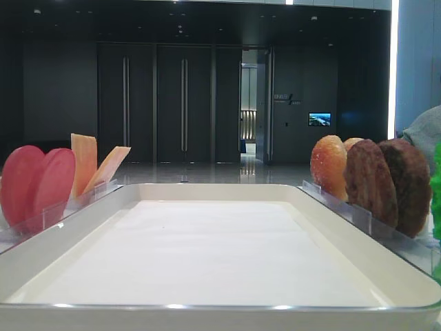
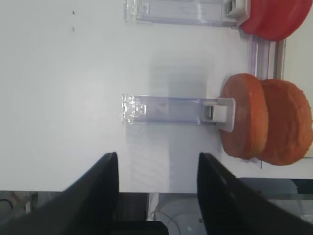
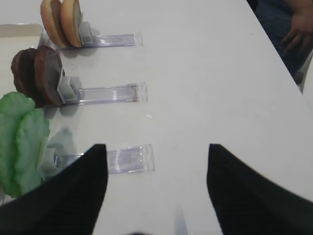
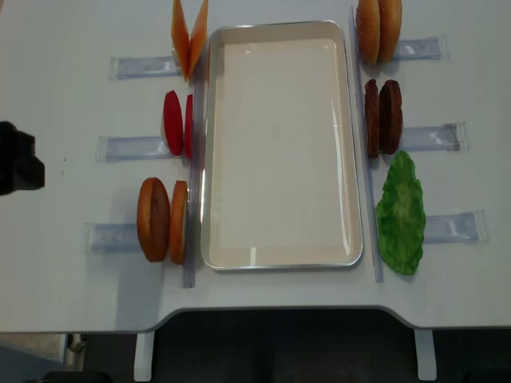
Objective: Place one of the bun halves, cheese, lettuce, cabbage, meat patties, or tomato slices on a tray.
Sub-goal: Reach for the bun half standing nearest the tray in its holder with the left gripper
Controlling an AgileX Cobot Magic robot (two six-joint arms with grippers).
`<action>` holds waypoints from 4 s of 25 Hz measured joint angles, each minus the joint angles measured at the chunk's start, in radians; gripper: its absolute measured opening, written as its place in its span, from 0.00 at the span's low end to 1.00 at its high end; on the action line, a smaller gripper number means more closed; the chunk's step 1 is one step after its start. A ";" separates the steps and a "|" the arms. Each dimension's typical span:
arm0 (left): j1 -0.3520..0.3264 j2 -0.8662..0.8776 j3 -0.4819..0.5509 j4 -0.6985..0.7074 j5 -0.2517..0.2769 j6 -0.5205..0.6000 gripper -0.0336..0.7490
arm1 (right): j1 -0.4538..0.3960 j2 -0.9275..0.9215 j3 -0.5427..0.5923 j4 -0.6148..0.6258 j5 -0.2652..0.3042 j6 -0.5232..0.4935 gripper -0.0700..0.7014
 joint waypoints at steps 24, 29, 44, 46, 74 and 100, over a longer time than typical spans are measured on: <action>-0.004 0.086 -0.017 -0.083 -0.001 -0.050 0.64 | 0.000 0.000 0.000 0.000 0.000 0.000 0.65; -0.141 0.086 -0.017 -0.071 -0.001 -0.134 0.64 | 0.000 0.000 0.000 0.000 0.000 0.000 0.65; -0.590 0.208 -0.017 0.030 -0.003 -0.530 0.64 | 0.000 0.000 0.000 0.000 0.000 0.000 0.65; -0.627 0.243 -0.017 0.057 -0.006 -0.568 0.64 | 0.000 0.000 0.000 0.000 0.000 0.000 0.65; -0.767 0.523 -0.164 0.080 -0.023 -0.662 0.64 | 0.000 0.000 0.000 0.000 0.000 0.000 0.65; -0.767 0.523 -0.082 0.131 -0.061 -0.707 0.64 | 0.000 0.000 0.000 0.000 0.000 0.000 0.65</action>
